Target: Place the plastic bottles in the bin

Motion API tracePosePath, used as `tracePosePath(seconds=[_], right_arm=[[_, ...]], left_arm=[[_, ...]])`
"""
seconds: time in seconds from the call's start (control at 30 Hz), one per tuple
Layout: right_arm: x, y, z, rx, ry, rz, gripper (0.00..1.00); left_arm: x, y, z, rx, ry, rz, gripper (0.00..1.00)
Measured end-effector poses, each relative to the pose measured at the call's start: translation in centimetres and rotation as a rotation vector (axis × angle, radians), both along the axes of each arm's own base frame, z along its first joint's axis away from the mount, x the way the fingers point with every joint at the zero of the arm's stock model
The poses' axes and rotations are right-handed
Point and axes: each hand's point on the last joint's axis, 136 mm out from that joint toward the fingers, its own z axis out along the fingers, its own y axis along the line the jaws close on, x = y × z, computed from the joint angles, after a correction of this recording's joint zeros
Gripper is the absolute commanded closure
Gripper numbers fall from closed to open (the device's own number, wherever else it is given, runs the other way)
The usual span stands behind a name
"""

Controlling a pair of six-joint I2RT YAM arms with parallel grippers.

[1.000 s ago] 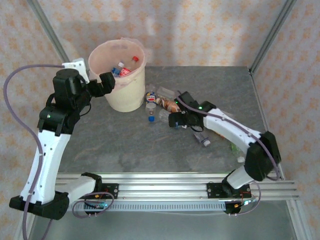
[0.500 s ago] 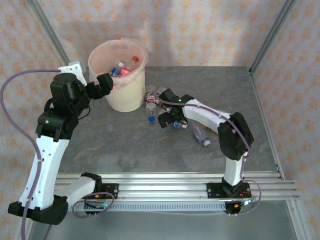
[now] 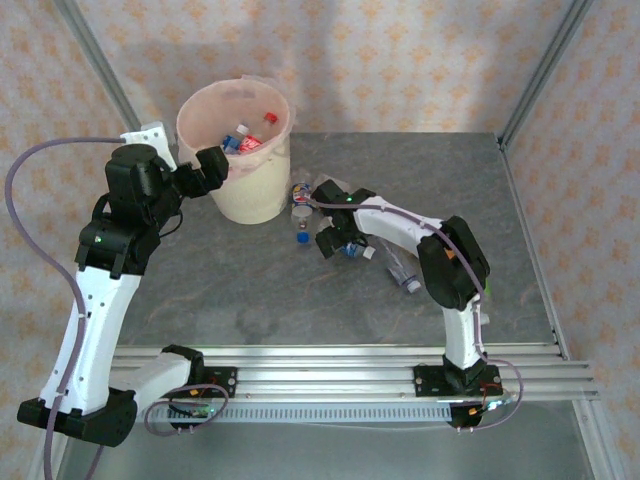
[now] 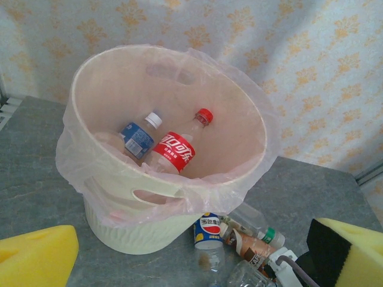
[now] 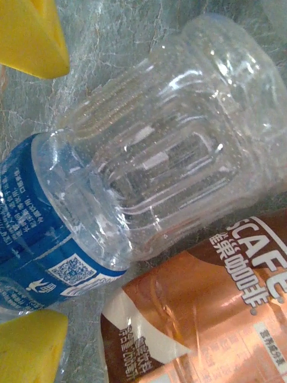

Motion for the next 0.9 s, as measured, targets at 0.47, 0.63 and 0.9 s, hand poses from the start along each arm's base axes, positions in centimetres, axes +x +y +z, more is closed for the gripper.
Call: tracePosePath(seconds=[0.47,0.63,0.9], right_arm=[[-3.5,0.9,-3.2,0.072,0.123,-0.02,0.03],[-3.4,1.1,-3.4,0.087,0.116,-0.04,0.09],[-3.8,1.1,-3.9,0.098,0.121,-0.055,0.3]], left_arm=[[0.0,0.0,0.0,-0.001,0.002,0.0,0.0],[0.1,0.0,-0.1,-0.001,0.002,0.0,0.0],[0.1,0.0,-0.1,-0.008,0.003,0.002,0.0]])
